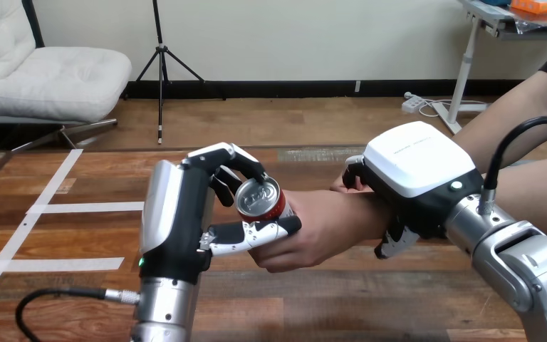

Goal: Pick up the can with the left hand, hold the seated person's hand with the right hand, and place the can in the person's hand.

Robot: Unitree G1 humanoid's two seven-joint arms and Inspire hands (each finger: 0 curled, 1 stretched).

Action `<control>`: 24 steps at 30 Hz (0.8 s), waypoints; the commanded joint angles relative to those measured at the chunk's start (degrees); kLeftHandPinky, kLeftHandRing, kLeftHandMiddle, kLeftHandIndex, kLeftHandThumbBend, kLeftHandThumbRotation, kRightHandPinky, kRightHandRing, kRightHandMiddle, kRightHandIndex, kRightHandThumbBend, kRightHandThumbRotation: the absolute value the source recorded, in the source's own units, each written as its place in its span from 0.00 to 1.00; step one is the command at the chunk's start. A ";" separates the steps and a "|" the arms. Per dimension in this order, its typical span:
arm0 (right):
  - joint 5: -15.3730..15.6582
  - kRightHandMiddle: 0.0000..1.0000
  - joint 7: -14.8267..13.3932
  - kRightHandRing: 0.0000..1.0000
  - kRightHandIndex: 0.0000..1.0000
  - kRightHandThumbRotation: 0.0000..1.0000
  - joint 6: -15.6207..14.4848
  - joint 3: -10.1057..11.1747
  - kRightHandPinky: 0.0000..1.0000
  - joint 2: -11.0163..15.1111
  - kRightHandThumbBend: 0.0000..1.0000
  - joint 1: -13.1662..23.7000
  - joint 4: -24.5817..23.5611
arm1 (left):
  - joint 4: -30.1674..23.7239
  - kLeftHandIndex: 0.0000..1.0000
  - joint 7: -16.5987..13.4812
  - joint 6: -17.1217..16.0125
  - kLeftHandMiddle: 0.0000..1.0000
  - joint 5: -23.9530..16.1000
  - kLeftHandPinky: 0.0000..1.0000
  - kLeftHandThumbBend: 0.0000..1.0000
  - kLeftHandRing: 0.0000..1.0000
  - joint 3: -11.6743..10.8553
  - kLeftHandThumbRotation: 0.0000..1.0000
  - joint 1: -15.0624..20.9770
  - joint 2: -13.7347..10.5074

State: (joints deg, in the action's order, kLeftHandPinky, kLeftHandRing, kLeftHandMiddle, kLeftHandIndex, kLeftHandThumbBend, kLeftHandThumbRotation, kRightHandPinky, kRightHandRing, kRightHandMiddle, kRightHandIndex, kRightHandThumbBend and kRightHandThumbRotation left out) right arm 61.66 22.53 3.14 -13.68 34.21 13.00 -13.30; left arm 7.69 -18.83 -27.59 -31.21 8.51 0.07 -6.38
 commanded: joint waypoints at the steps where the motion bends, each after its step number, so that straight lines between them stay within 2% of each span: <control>1: 1.84 0.84 -0.40 0.86 0.81 0.03 -0.72 0.22 0.78 0.37 0.94 4.25 -1.60 | -5.15 0.58 3.42 4.83 0.60 -4.07 0.43 0.81 0.54 1.51 0.01 3.23 -1.44; 4: 2.34 0.85 -1.19 0.87 0.81 0.04 -0.32 0.22 0.79 0.43 0.95 4.21 -1.20 | -6.17 0.66 5.90 5.92 0.70 -3.64 0.51 0.85 0.64 1.80 0.03 3.02 -2.05; 7: 2.43 0.85 -1.23 0.88 0.81 0.03 -0.33 0.37 0.80 0.22 0.95 4.05 -1.18 | -6.78 0.74 6.04 6.76 0.79 -5.24 0.60 0.89 0.70 1.96 0.06 2.98 -2.44; 10: 2.79 0.85 -1.22 0.88 0.81 0.04 -0.20 0.31 0.80 0.33 0.94 4.09 -0.99 | -7.70 0.83 7.70 7.62 0.88 -4.54 0.71 0.93 0.80 2.14 0.10 2.68 -2.48; 19: 2.78 0.86 -1.67 0.88 0.82 0.04 -0.06 0.37 0.80 0.31 0.93 3.85 -0.60 | -7.52 0.95 8.48 6.92 0.98 -3.64 0.87 0.94 0.94 2.47 0.19 2.52 -3.24; 24: 3.31 0.86 -2.11 0.88 0.82 0.05 -0.14 0.24 0.81 0.28 0.93 3.83 -0.11 | -7.34 0.98 8.23 6.56 0.99 -3.66 0.91 0.94 0.98 2.64 0.22 2.65 -3.52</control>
State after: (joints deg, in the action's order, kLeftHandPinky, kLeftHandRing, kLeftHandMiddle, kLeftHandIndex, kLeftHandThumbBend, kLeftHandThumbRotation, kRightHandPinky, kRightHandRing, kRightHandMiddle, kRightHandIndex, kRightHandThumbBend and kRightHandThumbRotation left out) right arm 64.08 22.43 3.17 -13.69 34.19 13.02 -13.27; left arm 2.28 -10.70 -20.52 -34.65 10.52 0.11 -9.25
